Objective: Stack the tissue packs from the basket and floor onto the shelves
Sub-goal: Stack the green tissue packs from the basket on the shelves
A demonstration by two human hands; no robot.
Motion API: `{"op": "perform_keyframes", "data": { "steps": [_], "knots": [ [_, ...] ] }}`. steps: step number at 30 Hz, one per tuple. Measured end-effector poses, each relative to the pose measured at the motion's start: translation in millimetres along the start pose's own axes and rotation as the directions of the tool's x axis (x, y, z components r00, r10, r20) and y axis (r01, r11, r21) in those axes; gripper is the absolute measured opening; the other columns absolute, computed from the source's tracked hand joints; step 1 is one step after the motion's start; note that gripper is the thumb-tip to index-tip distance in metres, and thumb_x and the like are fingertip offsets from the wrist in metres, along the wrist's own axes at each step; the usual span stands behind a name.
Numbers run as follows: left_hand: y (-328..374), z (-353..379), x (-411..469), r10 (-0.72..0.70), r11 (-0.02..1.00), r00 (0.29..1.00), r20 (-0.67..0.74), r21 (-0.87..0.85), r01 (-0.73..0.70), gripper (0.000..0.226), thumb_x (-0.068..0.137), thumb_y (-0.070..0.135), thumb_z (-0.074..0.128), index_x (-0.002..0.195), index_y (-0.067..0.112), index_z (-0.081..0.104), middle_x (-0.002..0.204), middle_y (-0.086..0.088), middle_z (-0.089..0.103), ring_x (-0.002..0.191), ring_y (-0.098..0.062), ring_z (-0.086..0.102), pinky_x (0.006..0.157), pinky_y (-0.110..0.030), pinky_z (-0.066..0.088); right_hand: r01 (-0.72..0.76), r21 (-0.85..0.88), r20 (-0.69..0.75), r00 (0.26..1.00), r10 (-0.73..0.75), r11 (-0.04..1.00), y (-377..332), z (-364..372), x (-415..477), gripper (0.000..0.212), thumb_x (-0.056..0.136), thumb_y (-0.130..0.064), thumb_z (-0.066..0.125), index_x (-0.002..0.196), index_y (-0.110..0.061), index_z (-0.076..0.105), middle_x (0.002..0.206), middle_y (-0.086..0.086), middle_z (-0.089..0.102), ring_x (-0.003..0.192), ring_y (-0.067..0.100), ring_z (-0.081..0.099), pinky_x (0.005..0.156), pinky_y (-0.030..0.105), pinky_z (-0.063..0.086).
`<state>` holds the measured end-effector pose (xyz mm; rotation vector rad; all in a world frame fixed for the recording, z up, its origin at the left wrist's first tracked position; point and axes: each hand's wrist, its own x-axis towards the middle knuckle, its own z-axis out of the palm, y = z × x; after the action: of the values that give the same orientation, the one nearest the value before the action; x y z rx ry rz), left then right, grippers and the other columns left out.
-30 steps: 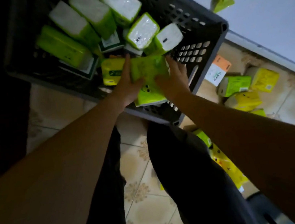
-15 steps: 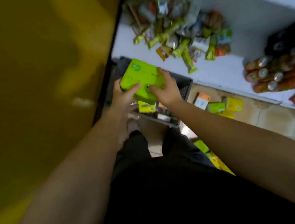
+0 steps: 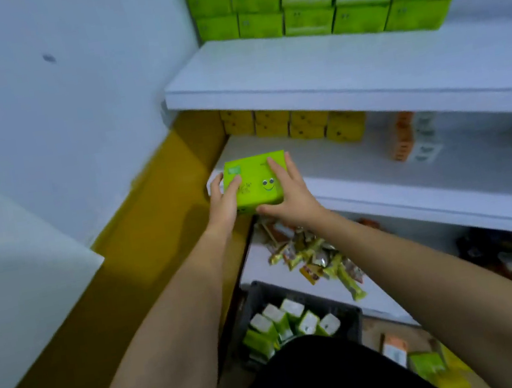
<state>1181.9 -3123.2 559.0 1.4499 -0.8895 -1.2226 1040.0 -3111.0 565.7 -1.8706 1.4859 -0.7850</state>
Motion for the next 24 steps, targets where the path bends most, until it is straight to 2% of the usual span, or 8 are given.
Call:
{"op": "perform_keyframes", "data": {
  "steps": [3,7,11,14,17,20,22,24],
  "knots": [
    [32.7,7.4,8.5,0.184,0.981,0.983,0.031,0.065,-0.185,0.042,0.097,0.025,0.048,0.137,0.021,0.040,0.124,0.001,0.052,0.116,-0.016,0.052,0.099,-0.032,0.043,0.059,0.036,-0.090,0.994,-0.056,0.998,-17.2,-25.0,15.4,0.080,0.077,-0.021,0.075,0.143,-0.017,0.031,0.156,0.012,-0.001,0.145,0.020,0.005,0.109,0.020,0.012],
    [73.0,18.4,23.6,0.320,0.936,0.946,0.059,0.136,-0.325,0.039,0.098,0.027,0.044,0.135,0.016,0.044,0.126,0.000,0.053,0.113,-0.014,0.049,0.098,-0.028,0.038,0.100,0.026,-0.183,0.979,-0.093,0.995,-35.7,-57.5,32.5,0.071,0.079,-0.023,0.073,0.140,-0.018,0.037,0.153,0.012,0.011,0.144,0.020,0.008,0.111,0.024,0.013],
    [106.5,34.7,35.8,0.368,0.918,0.924,0.104,0.117,-0.379,0.037,0.096,0.029,0.046,0.129,0.013,0.049,0.119,-0.005,0.058,0.109,-0.020,0.054,0.097,-0.033,0.040,0.128,-0.008,-0.282,0.951,-0.125,0.992,-48.7,-87.2,46.9,0.071,0.078,-0.023,0.073,0.139,-0.021,0.038,0.154,0.011,0.014,0.144,0.019,0.012,0.111,0.024,0.015],
    [130.5,49.6,39.7,0.402,0.905,0.902,0.156,0.086,-0.417,0.038,0.096,0.024,0.047,0.132,0.012,0.045,0.112,-0.004,0.057,0.101,-0.017,0.054,0.088,-0.027,0.041,0.136,-0.034,-0.341,0.930,-0.140,0.990,-54.5,-109.5,57.5,0.073,0.075,-0.021,0.075,0.139,-0.020,0.040,0.154,0.013,0.018,0.143,0.021,0.016,0.112,0.026,0.016],
    [150.4,71.6,49.1,0.434,0.877,0.870,0.232,0.109,-0.467,0.041,0.094,0.024,0.049,0.133,0.010,0.045,0.119,-0.005,0.055,0.107,-0.018,0.052,0.090,-0.028,0.040,0.130,-0.052,-0.389,0.910,-0.140,0.990,-55.1,-133.9,64.5,0.072,0.075,-0.022,0.075,0.138,-0.019,0.040,0.154,0.012,0.021,0.143,0.020,0.015,0.115,0.029,0.017],
    [168.0,101.9,56.0,0.458,0.843,0.835,0.304,0.152,-0.517,0.060,0.083,0.041,0.054,0.134,0.011,0.046,0.130,-0.012,0.049,0.118,-0.023,0.049,0.103,-0.038,0.039,0.096,-0.031,-0.442,0.891,-0.100,0.995,-48.3,-158.9,66.5,0.069,0.079,-0.020,0.072,0.139,-0.018,0.039,0.149,0.012,0.022,0.140,0.017,0.020,0.104,0.012,0.016],
    [175.2,125.8,59.8,0.436,0.845,0.829,0.350,0.156,-0.511,0.061,0.086,0.040,0.054,0.138,0.011,0.041,0.135,-0.009,0.042,0.122,-0.022,0.046,0.105,-0.038,0.038,0.067,0.004,-0.475,0.878,-0.057,0.998,-39.1,-176.9,67.3,0.067,0.080,-0.018,0.071,0.138,-0.019,0.039,0.140,0.012,0.023,0.132,0.018,0.030,0.091,0.004,0.019],
    [177.5,151.2,65.6,0.423,0.844,0.821,0.383,0.162,-0.511,0.059,0.091,0.036,0.053,0.141,0.011,0.036,0.137,-0.002,0.039,0.123,-0.018,0.043,0.104,-0.036,0.036,0.046,0.017,-0.503,0.864,-0.031,0.999,-25.3,-195.4,70.3,0.066,0.080,-0.018,0.071,0.138,-0.019,0.040,0.134,0.012,0.025,0.128,0.019,0.033,0.090,0.003,0.020]
  ]
}}
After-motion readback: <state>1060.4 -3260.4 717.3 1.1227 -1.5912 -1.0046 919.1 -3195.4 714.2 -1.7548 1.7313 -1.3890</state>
